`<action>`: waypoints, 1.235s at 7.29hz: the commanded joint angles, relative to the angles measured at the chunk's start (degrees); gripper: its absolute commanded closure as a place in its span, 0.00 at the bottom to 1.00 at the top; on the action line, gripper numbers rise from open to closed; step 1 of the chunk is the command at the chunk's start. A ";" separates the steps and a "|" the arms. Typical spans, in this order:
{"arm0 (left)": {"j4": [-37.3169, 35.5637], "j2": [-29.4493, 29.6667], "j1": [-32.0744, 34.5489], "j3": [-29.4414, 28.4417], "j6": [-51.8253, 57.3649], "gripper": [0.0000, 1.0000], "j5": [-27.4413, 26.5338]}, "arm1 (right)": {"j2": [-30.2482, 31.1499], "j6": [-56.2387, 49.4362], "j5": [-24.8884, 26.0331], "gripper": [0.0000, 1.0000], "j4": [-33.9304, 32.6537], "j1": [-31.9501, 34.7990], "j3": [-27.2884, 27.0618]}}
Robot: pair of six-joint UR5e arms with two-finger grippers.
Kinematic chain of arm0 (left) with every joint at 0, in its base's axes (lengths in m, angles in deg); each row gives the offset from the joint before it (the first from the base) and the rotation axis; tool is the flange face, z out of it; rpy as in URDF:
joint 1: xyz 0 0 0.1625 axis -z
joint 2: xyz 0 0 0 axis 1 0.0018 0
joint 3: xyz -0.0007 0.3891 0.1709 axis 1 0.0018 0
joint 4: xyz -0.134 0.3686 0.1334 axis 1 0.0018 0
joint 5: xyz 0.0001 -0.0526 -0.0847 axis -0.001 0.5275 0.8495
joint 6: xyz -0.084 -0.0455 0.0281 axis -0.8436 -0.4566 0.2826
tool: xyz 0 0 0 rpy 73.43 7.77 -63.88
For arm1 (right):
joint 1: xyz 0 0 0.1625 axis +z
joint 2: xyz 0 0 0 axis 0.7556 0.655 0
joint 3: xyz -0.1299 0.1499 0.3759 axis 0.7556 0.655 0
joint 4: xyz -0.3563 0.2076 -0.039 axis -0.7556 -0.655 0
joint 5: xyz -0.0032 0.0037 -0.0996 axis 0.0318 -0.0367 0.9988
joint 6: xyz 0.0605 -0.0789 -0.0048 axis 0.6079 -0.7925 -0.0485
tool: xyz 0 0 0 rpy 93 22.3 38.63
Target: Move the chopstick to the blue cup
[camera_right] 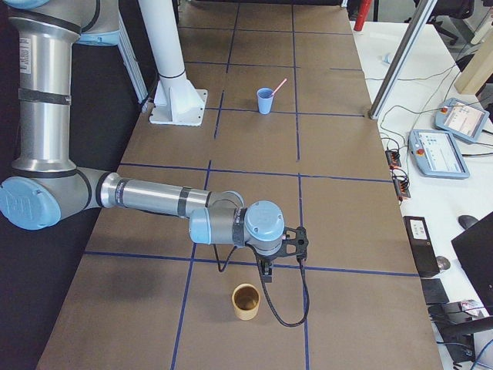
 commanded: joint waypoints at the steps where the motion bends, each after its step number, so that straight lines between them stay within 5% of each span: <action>1: 0.09 0.07 0.00 0.06 -0.06 0.00 -0.51 | -0.35 0.02 0.03 0.00 -0.17 1.32 -0.12; 9: 0.17 0.16 0.00 0.06 -0.24 0.00 -0.51 | -0.97 -0.15 0.03 0.00 -3.07 2.20 -0.64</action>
